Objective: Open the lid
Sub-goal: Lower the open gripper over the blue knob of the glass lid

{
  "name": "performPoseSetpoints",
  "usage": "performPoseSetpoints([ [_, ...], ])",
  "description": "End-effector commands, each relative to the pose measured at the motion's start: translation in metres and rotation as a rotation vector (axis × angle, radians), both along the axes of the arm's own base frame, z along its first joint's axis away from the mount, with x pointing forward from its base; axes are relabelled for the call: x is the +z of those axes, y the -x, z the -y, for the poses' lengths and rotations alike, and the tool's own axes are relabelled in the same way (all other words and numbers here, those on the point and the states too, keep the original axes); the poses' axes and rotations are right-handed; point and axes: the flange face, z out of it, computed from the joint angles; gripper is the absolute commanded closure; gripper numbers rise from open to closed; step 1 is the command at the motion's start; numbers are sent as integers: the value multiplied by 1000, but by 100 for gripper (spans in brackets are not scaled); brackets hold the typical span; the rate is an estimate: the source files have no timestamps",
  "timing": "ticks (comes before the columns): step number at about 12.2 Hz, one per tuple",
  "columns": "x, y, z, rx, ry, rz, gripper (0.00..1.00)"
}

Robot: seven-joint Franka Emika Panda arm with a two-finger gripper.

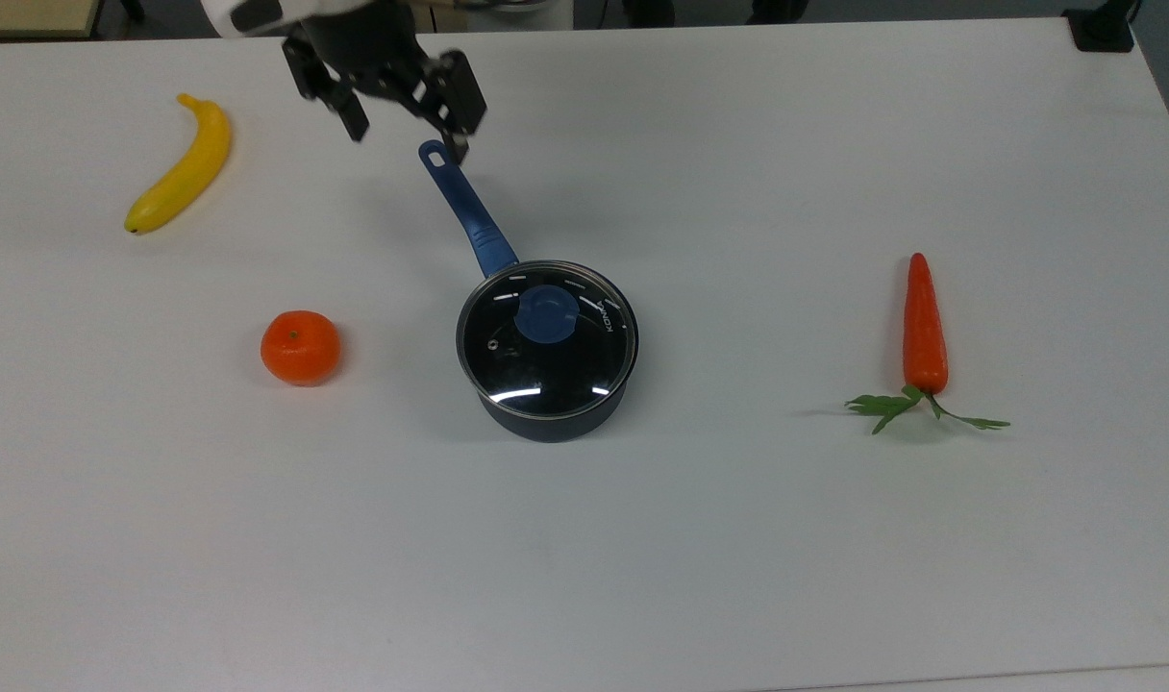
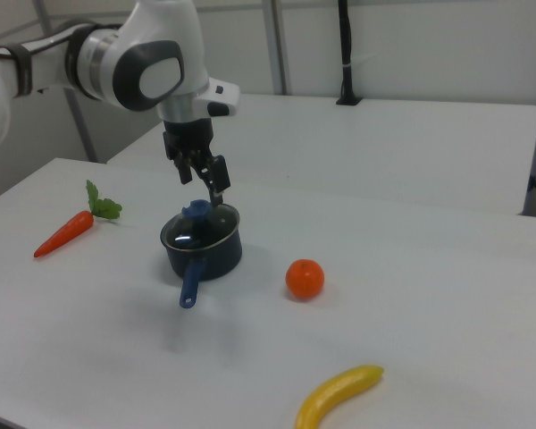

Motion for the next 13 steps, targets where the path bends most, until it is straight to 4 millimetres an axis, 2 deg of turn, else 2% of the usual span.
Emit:
performPoseSetpoints([
  [1,-26,-45,-47,-36,-28,80,0],
  [4,-65,-66,-79,-12,-15,57,0],
  [5,-72,-75,-86,-12,-14,78,0],
  [8,-98,-80,-119,38,-7,77,0],
  [11,-101,-79,-125,49,-7,73,0],
  [12,-108,-80,-129,60,3,63,0],
  [13,-111,-80,-128,64,13,61,5],
])
